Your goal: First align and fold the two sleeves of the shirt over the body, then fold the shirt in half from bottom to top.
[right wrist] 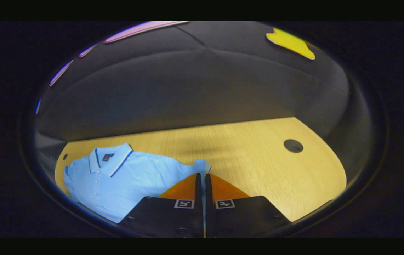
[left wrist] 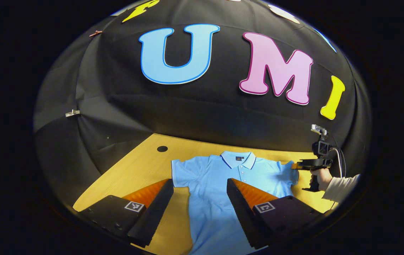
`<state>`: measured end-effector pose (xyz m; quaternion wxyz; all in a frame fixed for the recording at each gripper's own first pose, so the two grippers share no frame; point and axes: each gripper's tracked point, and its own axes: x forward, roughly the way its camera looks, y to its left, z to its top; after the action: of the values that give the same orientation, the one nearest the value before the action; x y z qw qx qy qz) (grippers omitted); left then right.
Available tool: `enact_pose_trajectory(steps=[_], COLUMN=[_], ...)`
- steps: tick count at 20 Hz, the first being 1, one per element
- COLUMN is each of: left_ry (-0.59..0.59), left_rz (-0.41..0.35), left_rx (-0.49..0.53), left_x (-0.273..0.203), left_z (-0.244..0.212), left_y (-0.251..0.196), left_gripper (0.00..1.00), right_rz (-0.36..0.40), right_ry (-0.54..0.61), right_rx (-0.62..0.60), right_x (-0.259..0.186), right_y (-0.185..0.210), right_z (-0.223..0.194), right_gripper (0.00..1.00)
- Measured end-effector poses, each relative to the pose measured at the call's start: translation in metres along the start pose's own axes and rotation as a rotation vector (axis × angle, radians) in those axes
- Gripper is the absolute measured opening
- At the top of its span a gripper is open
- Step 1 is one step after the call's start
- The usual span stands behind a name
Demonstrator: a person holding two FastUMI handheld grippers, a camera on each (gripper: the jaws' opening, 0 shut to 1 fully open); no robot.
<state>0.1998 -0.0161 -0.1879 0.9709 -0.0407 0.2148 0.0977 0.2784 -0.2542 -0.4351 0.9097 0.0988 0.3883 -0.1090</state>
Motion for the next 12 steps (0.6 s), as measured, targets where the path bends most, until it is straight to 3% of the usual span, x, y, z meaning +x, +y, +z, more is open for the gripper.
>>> enact_pose_trajectory(steps=[6, 10, 11, 12], left_ry=[-0.004, 0.003, 0.000, -0.002], left_rz=[0.017, 0.011, 0.009, 0.004], left_rx=[-0.062, -0.090, -0.091, -0.094], left_x=[-0.009, -0.009, -0.008, -0.006], left_z=[-0.006, -0.020, -0.024, -0.026], left_y=[0.038, 0.058, 0.063, 0.067], left_gripper=[0.97, 0.97, 0.97, 0.97], right_rz=[0.043, 0.109, 0.131, 0.152], right_ry=[-0.054, -0.092, -0.083, -0.070], right_rx=[-0.063, -0.142, -0.155, -0.168], right_x=[-0.032, -0.046, -0.049, -0.052], right_y=[0.074, 0.148, 0.166, 0.184], right_z=[0.019, 0.015, 0.008, -0.002], right_gripper=[0.07, 0.07, 0.01, 0.07])
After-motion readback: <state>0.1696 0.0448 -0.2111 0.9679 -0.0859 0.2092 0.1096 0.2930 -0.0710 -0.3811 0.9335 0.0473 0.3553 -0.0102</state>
